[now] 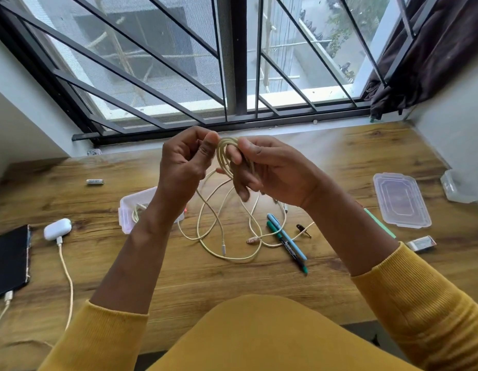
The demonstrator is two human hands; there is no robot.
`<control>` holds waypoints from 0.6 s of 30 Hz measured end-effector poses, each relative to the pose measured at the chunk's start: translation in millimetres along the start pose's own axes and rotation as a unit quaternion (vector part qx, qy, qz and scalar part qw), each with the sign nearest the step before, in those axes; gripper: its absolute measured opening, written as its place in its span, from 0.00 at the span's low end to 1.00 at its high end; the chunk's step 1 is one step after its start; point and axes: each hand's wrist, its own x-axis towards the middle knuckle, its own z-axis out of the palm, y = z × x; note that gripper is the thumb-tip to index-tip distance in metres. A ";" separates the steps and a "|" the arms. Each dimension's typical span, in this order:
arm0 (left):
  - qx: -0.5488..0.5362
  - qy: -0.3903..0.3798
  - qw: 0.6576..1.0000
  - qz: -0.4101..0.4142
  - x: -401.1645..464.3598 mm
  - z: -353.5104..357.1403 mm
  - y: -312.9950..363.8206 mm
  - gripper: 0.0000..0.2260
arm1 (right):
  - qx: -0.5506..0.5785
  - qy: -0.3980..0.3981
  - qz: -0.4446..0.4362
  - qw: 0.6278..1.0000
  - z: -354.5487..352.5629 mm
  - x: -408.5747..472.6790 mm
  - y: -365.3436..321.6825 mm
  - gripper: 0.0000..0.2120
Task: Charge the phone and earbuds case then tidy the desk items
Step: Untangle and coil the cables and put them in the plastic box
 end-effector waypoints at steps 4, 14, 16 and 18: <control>0.021 0.044 0.999 -0.016 -1.8 9.3 -8.2 0.12 | 0.060 0.042 -0.075 0.994 -2.8 9.2 -2.8 0.19; 0.226 -0.090 0.969 -0.041 -30.4 23.1 -19.3 0.13 | 0.084 0.182 -0.105 0.974 -14.3 14.1 -4.5 0.16; 0.267 -0.145 0.952 -0.035 -35.1 23.0 -13.7 0.14 | 0.034 0.217 -0.073 0.973 -15.2 12.9 3.1 0.14; 0.294 -0.175 0.939 -0.021 -35.1 20.8 -7.5 0.13 | -0.026 0.235 -0.045 0.971 -16.8 10.3 13.0 0.15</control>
